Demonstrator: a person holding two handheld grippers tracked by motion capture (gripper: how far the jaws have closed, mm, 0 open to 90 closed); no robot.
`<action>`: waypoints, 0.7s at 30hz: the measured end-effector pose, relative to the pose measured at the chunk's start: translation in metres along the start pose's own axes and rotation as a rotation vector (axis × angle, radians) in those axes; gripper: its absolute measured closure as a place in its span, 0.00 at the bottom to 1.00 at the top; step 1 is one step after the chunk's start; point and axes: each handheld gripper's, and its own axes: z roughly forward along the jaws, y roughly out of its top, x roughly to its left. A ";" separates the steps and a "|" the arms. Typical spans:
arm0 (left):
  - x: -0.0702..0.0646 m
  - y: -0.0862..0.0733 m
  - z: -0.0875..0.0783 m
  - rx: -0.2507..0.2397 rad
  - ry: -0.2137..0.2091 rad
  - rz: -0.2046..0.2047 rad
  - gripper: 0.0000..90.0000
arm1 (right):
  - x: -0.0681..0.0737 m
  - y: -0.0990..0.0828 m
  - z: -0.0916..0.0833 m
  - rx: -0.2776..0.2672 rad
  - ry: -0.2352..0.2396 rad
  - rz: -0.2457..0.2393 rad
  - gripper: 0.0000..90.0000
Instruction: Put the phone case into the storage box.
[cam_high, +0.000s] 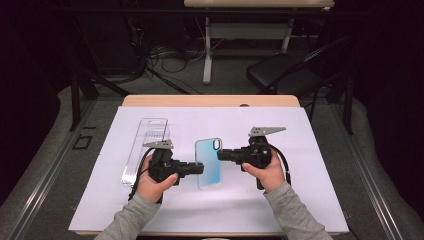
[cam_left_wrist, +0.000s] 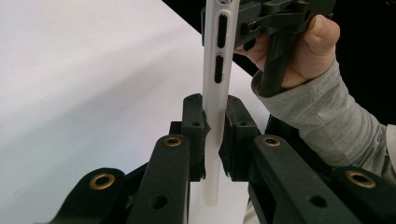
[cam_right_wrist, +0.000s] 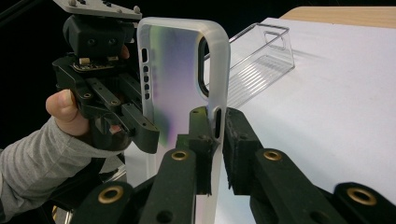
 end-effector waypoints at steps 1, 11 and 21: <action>0.000 0.000 0.000 -0.001 0.000 -0.003 0.91 | 0.000 0.000 0.000 0.000 0.001 0.000 0.92; 0.000 0.000 0.000 0.000 0.001 -0.006 0.90 | 0.000 0.000 0.000 0.002 -0.003 0.002 0.92; 0.000 0.000 0.000 -0.001 0.001 -0.004 0.90 | 0.001 -0.001 0.000 -0.008 -0.004 0.008 0.92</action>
